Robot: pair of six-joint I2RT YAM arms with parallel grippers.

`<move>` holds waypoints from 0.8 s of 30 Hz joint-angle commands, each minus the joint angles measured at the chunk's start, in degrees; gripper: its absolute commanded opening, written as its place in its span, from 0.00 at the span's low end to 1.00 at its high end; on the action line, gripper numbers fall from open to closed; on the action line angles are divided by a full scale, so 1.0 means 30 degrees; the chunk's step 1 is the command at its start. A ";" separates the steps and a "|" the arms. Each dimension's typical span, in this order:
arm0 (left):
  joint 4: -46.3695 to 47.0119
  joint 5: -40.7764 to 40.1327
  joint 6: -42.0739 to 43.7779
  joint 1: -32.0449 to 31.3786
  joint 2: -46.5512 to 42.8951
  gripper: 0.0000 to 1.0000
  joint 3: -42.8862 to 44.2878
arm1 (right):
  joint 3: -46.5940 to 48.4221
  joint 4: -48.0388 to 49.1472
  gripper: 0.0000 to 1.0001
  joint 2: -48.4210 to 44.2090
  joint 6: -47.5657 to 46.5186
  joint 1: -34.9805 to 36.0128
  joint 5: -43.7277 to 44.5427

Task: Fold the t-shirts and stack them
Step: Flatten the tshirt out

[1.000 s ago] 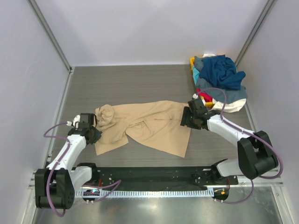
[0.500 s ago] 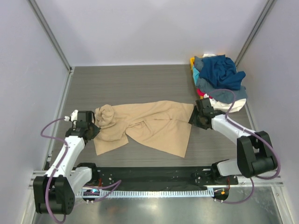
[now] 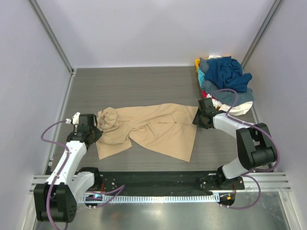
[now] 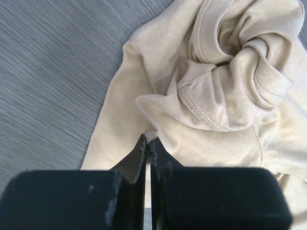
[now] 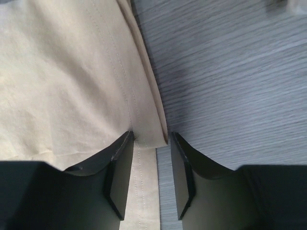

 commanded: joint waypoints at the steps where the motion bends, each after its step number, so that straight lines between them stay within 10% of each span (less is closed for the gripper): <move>1: 0.0321 0.0209 0.0350 0.0075 -0.0231 0.00 0.0477 | 0.0556 0.0483 0.42 0.0609 0.0085 -0.0284 0.0416; 12: 0.0292 0.0209 0.0233 0.0074 -0.0261 0.00 0.0506 | 0.0118 0.0513 0.03 0.0261 -0.0032 -0.0490 0.0006; 24: -0.1725 0.0326 0.0232 0.0103 -0.1373 0.00 0.2262 | 0.0966 -0.1859 0.01 -0.1584 -0.0178 -0.0490 0.0094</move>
